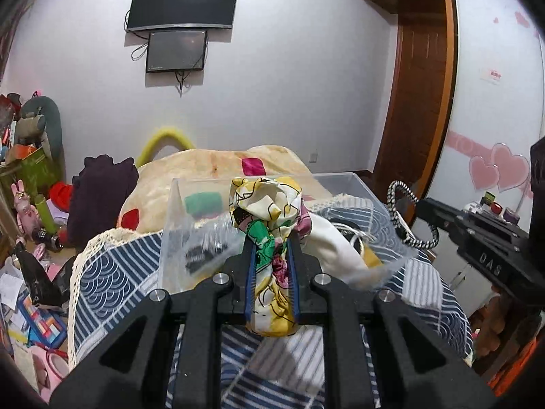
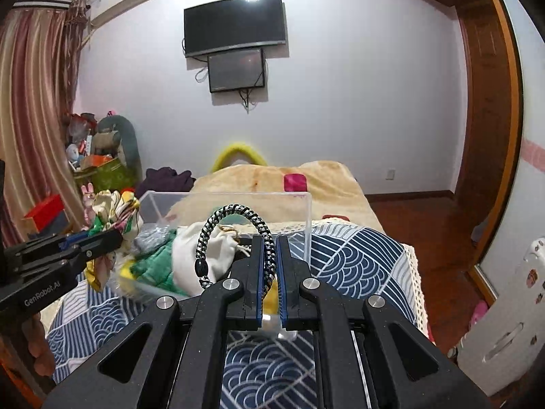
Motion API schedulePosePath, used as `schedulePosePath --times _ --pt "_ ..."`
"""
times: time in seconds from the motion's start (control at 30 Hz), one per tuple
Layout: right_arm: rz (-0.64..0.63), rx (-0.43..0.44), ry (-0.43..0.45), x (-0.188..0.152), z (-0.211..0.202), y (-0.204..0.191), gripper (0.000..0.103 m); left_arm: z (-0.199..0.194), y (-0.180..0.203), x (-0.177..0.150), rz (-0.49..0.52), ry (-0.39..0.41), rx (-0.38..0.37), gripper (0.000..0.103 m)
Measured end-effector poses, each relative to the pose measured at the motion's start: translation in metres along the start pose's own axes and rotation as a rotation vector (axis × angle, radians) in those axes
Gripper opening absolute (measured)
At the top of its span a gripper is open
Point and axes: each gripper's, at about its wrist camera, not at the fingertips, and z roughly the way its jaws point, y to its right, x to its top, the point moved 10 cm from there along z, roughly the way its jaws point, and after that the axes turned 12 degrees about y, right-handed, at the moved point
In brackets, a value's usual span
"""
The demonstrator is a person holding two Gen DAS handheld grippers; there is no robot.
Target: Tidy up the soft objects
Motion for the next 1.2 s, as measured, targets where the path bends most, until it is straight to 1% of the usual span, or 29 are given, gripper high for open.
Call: schedulePosePath --times 0.13,0.27,0.4,0.47,0.53,0.6,0.7,0.77,0.87,0.93,0.97,1.03,1.1,1.17,1.2 --pt "-0.008 -0.004 -0.035 -0.011 0.015 -0.003 0.006 0.025 0.006 -0.006 0.013 -0.040 0.004 0.016" --pt "-0.017 -0.003 -0.073 -0.023 0.022 -0.006 0.006 0.039 0.011 -0.021 0.038 -0.072 -0.002 0.016" --pt "-0.029 0.012 -0.090 -0.029 0.021 -0.008 0.006 0.049 0.015 -0.032 0.063 -0.094 -0.004 0.018" --pt "-0.040 0.010 -0.092 -0.030 0.020 -0.009 0.006 0.052 0.016 -0.038 0.071 -0.113 -0.014 0.027" --pt "-0.042 0.010 -0.096 -0.031 0.018 -0.008 0.007 0.053 0.016 -0.041 0.071 -0.129 -0.017 0.039" --pt "-0.036 0.013 -0.105 -0.033 0.018 -0.005 0.008 0.051 0.013 -0.041 0.059 -0.122 -0.015 0.042" --pt "-0.022 0.022 -0.114 -0.033 0.016 -0.003 0.016 0.044 0.010 -0.042 0.034 -0.121 -0.021 0.044" --pt "-0.013 0.035 -0.115 -0.032 0.012 -0.003 0.028 0.038 0.008 -0.041 0.021 -0.116 -0.023 0.044" --pt "-0.016 0.034 -0.093 -0.027 0.005 -0.003 0.037 0.025 0.008 -0.036 0.019 -0.097 -0.026 0.045" --pt "-0.013 0.039 -0.077 -0.021 -0.002 -0.004 0.038 0.016 0.010 -0.033 0.020 -0.083 -0.024 0.051" --pt "-0.012 0.040 -0.071 -0.019 -0.004 -0.004 0.038 0.008 0.010 -0.029 0.018 -0.067 -0.019 0.053" --pt "-0.012 0.045 -0.051 -0.013 -0.012 -0.005 0.038 -0.001 0.009 -0.022 0.012 -0.041 -0.006 0.060" --pt "-0.016 0.054 -0.026 -0.005 -0.021 -0.009 0.040 -0.013 0.009 -0.014 0.007 -0.008 0.002 0.063" --pt "-0.026 0.065 0.004 0.004 -0.031 -0.013 0.045 -0.025 0.009 -0.003 0.003 0.027 0.006 0.065" --pt "-0.032 0.068 0.019 0.007 -0.036 -0.014 0.046 -0.029 0.008 0.001 0.003 0.039 0.007 0.065"
